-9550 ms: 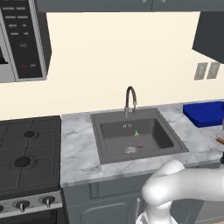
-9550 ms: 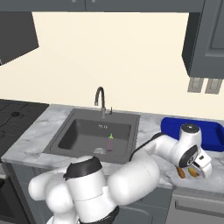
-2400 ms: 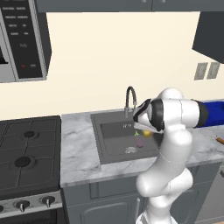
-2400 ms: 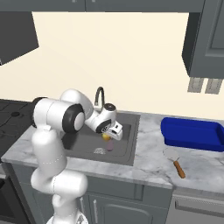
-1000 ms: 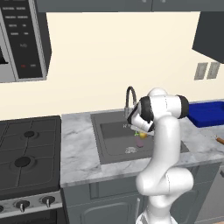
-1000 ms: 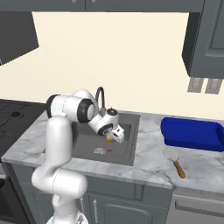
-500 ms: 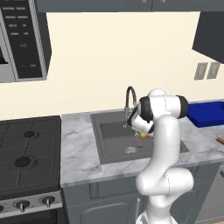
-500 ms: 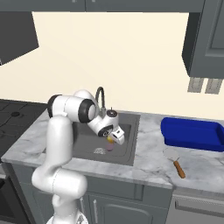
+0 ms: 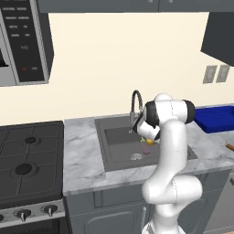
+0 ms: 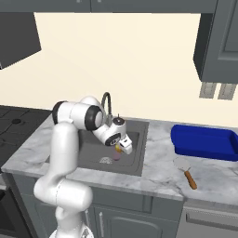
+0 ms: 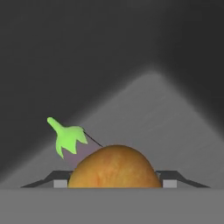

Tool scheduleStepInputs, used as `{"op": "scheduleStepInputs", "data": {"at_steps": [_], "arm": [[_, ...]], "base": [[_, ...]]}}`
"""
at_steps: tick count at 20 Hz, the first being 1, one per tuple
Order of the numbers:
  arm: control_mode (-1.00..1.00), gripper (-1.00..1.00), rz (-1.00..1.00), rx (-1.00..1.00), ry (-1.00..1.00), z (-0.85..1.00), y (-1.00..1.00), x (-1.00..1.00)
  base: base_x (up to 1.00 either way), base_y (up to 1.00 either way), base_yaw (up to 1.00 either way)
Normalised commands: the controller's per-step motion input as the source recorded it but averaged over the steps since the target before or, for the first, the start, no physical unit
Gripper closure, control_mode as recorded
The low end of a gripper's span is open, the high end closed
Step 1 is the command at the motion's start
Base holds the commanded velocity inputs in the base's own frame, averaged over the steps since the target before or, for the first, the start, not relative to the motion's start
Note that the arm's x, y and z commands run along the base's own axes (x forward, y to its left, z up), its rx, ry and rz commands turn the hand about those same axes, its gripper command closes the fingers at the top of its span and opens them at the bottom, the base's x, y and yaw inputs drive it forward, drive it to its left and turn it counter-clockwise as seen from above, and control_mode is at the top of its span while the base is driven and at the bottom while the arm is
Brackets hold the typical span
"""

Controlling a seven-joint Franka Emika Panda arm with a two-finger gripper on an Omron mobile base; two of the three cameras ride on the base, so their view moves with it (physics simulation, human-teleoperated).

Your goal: Pick up all produce items and place them in the sink. Turn on the sink faucet to wash them. Then turn the sink off and put them in the tray.

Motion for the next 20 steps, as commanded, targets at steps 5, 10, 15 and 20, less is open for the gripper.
{"op": "scheduleStepInputs", "data": {"at_steps": [5, 10, 15, 20], "arm": [[-1.0, -1.0, -0.03, 0.0, 0.0, -0.01, -0.07, 0.14], [-1.0, -1.0, -0.01, 0.0, 0.0, 0.01, -0.22, 0.0], [-1.0, -1.0, 0.0, 0.01, 0.0, 0.11, -0.12, -0.01], [-1.0, -1.0, 0.0, 0.04, 0.0, 0.55, -0.01, -0.31]], "base": [[0.0, 0.0, 0.0], [0.0, 0.0, 0.0], [0.0, 0.0, 0.0], [0.0, 0.0, 0.0]]}}
